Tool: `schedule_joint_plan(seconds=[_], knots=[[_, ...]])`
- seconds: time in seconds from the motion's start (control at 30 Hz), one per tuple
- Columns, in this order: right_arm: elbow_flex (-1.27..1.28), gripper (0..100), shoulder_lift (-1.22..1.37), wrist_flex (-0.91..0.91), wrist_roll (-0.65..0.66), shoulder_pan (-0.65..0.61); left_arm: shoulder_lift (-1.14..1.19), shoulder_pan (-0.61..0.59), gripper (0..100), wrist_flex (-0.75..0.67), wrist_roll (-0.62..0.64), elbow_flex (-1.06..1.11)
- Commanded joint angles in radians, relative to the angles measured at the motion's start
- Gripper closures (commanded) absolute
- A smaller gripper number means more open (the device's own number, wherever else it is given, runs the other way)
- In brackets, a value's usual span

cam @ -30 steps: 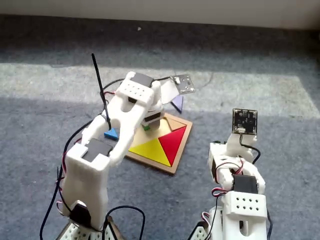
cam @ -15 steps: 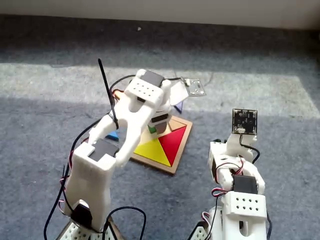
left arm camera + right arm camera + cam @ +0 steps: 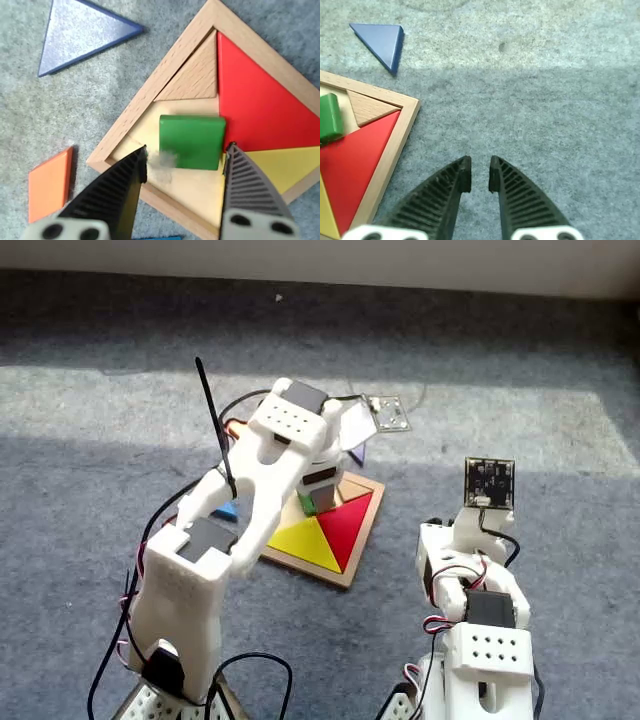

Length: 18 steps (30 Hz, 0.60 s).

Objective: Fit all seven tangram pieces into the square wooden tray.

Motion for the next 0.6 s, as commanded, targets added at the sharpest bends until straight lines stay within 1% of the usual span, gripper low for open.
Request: schedule_joint_plan(seconds=[0.0, 0.07, 0.17, 0.33, 0.57], knots=[[-0.004, 92.1, -0.015, -0.021, 0.012, 0.013, -0.007, 0.018, 74, 0.008, -0.002, -0.048], [-0.004, 92.1, -0.015, -0.021, 0.012, 0.013, -0.012, 0.018, 74, 0.008, 0.003, -0.050], [-0.004, 92.1, -0.015, -0.021, 0.012, 0.013, -0.018, 0.007, 74, 0.008, 0.052, -0.058], [-0.004, 92.1, -0.015, -0.021, 0.012, 0.013, -0.059, -0.061, 75, 0.008, 0.060, -0.073], [-0.004, 92.1, -0.015, -0.021, 0.012, 0.013, -0.082, -0.137, 89, 0.008, 0.060, -0.071]])
